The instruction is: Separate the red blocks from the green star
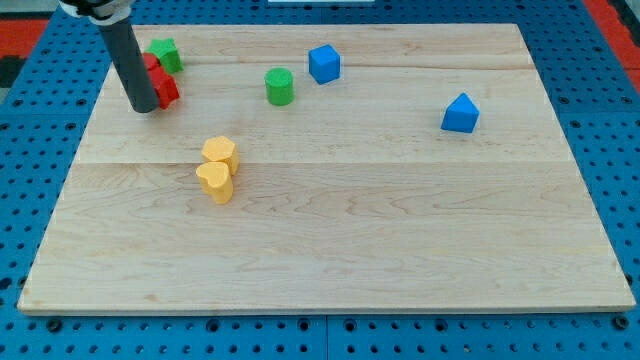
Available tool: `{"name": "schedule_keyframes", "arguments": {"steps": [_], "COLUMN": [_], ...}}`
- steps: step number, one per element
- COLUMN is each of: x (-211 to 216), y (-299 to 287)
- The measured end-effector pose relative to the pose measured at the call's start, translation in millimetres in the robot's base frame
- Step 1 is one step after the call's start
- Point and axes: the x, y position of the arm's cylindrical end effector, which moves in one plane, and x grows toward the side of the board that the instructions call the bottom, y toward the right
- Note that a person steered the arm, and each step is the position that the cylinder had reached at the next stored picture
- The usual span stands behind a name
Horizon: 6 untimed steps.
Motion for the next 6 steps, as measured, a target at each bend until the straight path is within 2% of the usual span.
{"name": "schedule_keyframes", "arguments": {"steps": [1,2,3,4,6], "x": [-3.1,-15.2,-29.1,-63.9,-95.4], "y": [-15.3,-66.3,-80.2,-68.8,-17.5]}}
